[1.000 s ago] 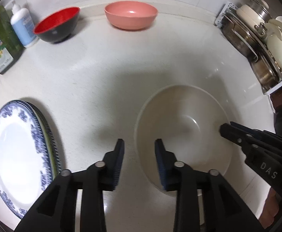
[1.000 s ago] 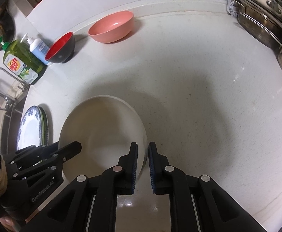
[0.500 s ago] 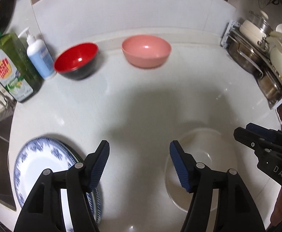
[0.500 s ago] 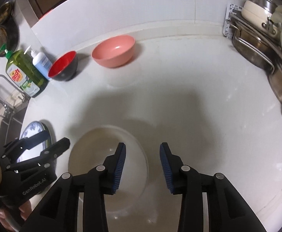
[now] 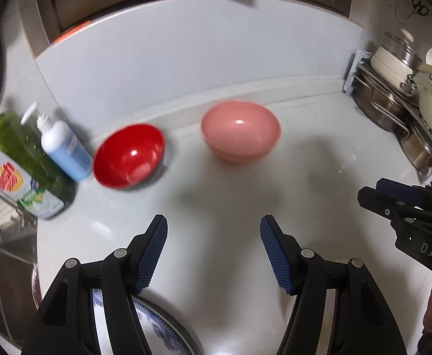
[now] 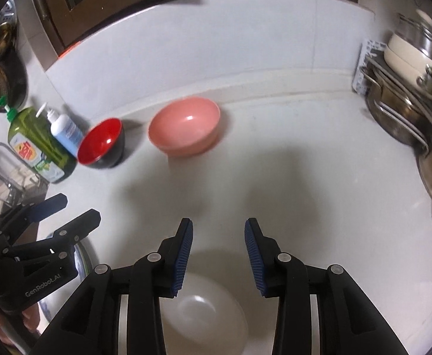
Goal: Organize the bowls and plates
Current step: 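Move both grippers to the rim of the pink bowl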
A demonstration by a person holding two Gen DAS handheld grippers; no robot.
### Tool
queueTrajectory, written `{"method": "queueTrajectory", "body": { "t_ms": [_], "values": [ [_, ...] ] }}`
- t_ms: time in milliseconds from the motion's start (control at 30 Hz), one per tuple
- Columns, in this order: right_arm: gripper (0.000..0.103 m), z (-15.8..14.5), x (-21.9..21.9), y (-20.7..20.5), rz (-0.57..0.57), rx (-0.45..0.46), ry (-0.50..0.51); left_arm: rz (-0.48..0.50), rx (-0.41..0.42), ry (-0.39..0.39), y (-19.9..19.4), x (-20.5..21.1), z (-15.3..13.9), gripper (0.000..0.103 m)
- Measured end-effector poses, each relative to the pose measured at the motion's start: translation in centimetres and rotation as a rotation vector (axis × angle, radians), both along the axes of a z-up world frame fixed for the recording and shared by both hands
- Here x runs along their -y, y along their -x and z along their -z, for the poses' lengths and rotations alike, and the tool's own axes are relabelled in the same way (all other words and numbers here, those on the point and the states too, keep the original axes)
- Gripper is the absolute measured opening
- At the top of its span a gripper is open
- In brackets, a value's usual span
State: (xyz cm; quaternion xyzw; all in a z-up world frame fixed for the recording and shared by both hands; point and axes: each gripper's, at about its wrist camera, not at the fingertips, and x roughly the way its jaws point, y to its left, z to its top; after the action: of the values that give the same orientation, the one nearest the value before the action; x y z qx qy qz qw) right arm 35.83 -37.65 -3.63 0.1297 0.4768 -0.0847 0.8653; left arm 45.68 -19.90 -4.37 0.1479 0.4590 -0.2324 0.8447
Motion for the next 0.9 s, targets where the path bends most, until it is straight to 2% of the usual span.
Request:
{"method": "queueTrajectory", "body": {
  "t_ms": [233,400,900],
  "values": [
    [0.038,-0.6,0.9,-3.5,0.009,0.013,-0.013,0.02,0.031,-0.019,-3.6,0.8,-0.7,0.064],
    [0.038,-0.4,1.5,-6.2,0.021,0.001,-0.062,0.028,0.03,-0.023,-5.9,1.8,-0.4,0.064],
    [0.038,2.3,3.9,-13.3,0.07,-0.061,-0.077,0.064,-0.013,-0.058,-13.2,5.6,3.4,0.064]
  ]
}}
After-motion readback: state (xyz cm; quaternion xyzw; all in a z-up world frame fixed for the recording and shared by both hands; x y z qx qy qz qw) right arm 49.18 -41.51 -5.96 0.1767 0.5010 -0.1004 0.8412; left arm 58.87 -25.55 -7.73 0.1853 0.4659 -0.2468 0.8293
